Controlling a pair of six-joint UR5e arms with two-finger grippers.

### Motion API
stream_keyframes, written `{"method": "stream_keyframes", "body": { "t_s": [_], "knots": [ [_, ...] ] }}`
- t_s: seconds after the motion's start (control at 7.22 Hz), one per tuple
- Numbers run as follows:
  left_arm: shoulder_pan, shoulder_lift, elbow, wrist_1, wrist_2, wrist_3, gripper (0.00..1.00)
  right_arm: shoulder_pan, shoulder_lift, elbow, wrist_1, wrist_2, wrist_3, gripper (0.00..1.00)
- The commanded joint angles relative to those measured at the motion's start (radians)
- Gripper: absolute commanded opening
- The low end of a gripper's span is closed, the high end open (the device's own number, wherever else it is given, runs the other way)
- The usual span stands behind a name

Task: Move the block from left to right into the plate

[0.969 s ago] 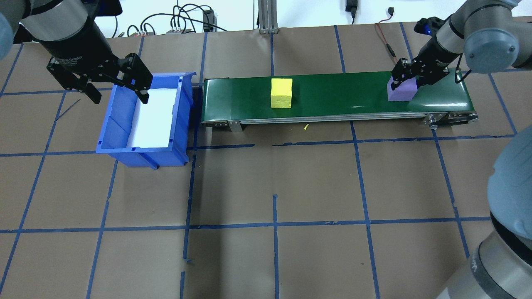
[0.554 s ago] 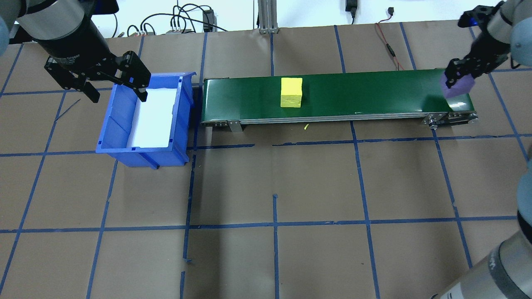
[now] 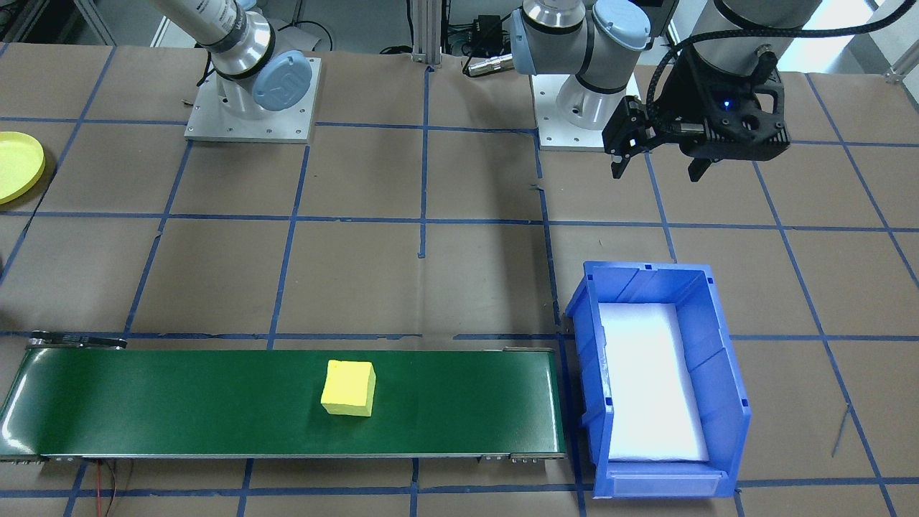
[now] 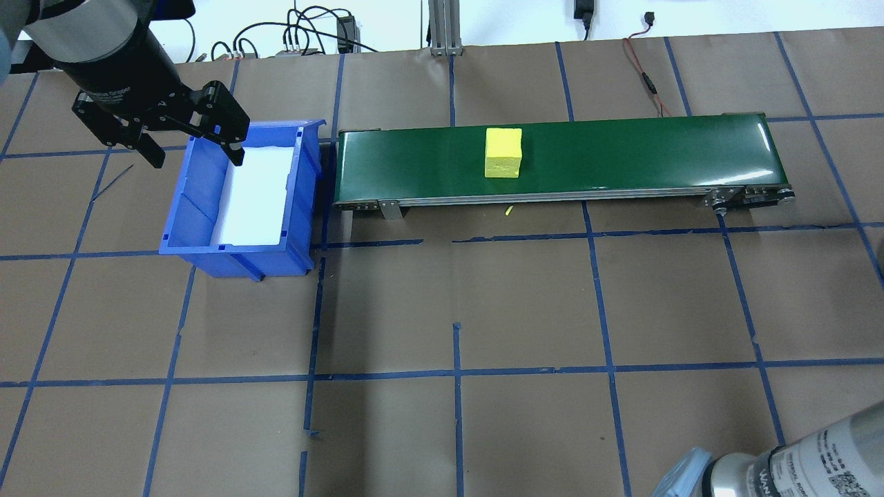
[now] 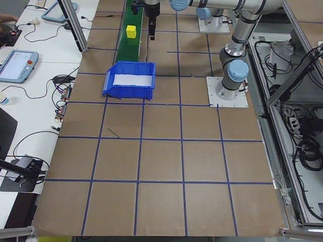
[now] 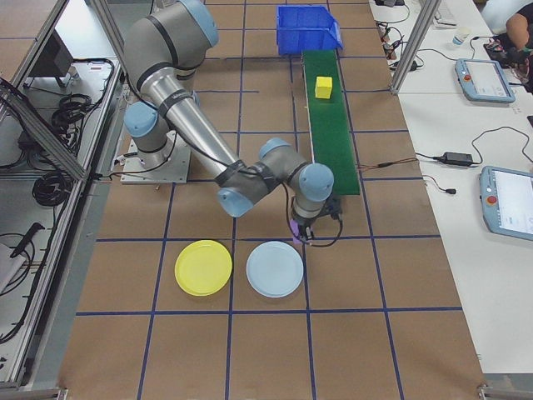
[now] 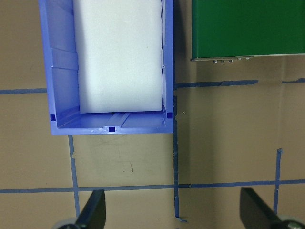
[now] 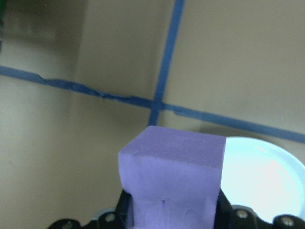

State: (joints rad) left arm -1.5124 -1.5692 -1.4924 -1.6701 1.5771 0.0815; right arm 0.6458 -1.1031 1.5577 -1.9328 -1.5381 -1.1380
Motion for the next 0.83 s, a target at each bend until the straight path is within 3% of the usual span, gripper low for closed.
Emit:
{"method": "stream_keyframes", "body": {
  "t_s": [0.0, 0.28, 0.69],
  "knots": [
    [0.001, 0.0, 0.0, 0.001, 0.004, 0.0, 1.0, -0.132, 0.055, 0.013, 0.018, -0.002, -0.116, 0.35],
    [0.0, 0.0, 0.001, 0.0, 0.006, 0.0, 1.0, -0.133, 0.058, 0.001, 0.018, 0.025, -0.111, 0.99],
    [0.0, 0.0, 0.004, 0.0, 0.003, 0.0, 1.0, -0.123, 0.022, -0.005, 0.009, 0.033, -0.111, 1.0]
  ]
}}
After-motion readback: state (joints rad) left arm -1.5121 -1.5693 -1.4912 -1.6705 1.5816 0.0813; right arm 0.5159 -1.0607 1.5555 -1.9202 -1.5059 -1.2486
